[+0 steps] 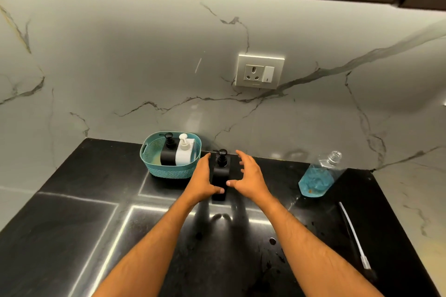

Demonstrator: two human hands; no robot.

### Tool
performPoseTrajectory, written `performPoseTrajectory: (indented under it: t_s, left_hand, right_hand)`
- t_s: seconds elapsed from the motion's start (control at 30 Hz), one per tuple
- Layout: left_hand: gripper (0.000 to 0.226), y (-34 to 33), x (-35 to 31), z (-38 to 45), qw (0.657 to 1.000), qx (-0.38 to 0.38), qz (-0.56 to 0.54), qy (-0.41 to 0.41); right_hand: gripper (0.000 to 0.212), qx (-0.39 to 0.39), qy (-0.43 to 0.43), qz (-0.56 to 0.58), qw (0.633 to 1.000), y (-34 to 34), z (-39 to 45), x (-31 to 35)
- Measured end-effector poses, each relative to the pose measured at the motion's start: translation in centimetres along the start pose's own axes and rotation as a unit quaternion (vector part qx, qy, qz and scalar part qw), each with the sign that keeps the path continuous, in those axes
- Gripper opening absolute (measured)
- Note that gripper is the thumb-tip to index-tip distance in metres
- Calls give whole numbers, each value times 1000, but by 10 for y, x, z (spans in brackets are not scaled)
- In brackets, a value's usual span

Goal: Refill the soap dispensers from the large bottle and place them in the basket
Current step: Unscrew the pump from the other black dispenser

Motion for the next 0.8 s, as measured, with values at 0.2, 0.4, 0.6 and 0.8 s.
performPoseTrajectory:
  t_s: [0.2,0.4,0.6,0.8]
  left_hand:
    - [118,-13,10,13,999,16,12,36]
    - [107,-15,14,24,1000,15,9,23]
    - [104,-20,14,29,1000,23,-1,11]
    - [109,-28,7,27,999,32,-11,-13]
  right_hand:
    - [115,55,-30,43,997,-22,12,-20]
    - [110,89,-23,37,995,-32,20,-17]
    - [105,86,-24,53,995,-30,22,-17]
    - [103,69,-8,53,996,-20,13,-22]
Point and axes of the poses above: each hand's wrist, its own z-axis towards the middle knuckle, its own y-axis out of the back of the hand, x = y × z, the point moved 9 cm from there along z, towards the middle knuckle, and after that the axes turned 2 degrees about -y, right-handed, at the moved point
